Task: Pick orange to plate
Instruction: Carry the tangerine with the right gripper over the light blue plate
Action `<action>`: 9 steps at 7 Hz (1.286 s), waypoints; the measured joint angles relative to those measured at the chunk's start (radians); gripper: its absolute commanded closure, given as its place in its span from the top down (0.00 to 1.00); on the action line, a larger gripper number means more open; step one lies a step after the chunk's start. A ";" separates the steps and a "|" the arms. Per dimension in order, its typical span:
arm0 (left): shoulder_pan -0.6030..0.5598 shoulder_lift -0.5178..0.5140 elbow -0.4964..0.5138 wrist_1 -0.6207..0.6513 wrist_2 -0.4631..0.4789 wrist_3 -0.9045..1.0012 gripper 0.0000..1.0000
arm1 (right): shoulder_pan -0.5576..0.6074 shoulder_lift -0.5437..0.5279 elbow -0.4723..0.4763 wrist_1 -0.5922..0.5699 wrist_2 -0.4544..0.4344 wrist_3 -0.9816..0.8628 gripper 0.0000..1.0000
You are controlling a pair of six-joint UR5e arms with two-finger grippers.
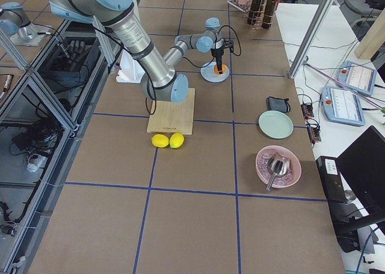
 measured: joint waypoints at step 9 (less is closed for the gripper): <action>0.000 0.001 0.003 0.001 0.000 0.000 1.00 | 0.079 -0.023 0.078 -0.057 0.083 -0.074 1.00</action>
